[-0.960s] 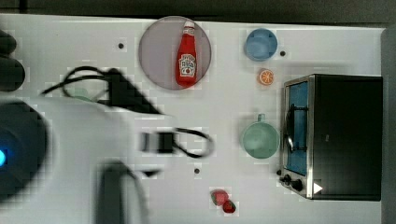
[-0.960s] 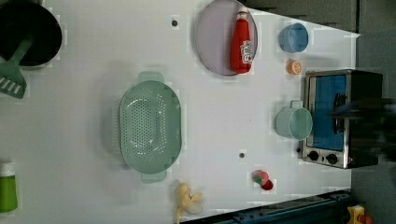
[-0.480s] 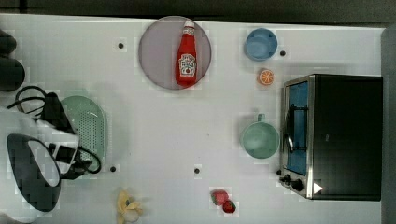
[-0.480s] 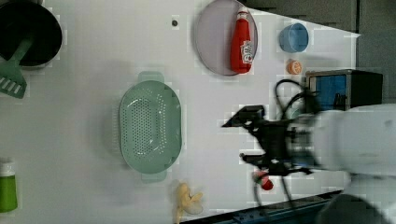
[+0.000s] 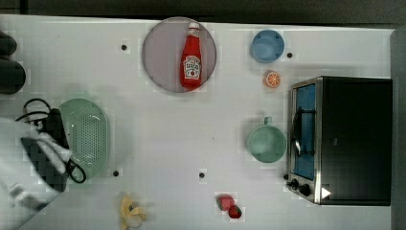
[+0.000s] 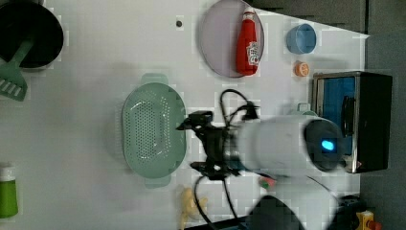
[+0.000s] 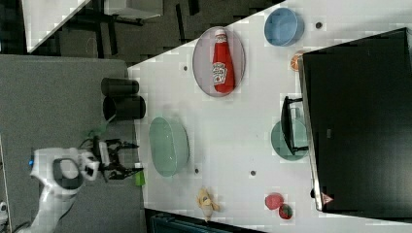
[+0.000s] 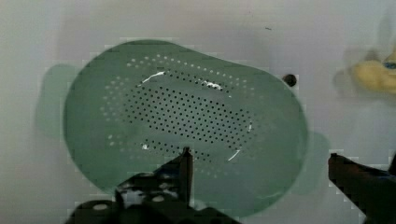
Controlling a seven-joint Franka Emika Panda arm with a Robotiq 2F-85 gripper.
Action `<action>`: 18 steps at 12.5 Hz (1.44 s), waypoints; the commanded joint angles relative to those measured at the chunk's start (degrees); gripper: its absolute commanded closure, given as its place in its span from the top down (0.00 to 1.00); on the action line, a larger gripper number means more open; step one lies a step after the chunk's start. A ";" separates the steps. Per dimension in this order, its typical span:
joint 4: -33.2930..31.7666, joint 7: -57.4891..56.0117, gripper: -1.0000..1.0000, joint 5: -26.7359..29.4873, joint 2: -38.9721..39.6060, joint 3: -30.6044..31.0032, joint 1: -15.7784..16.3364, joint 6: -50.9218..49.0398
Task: Drag strainer left to right.
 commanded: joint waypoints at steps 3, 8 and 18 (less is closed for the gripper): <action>-3.03 10.35 1.00 -4.01 11.91 -3.15 -0.57 16.90; -3.65 13.98 1.00 -6.07 15.90 -10.48 3.36 19.87; -7.58 13.98 1.00 -6.10 16.24 -14.97 4.36 25.46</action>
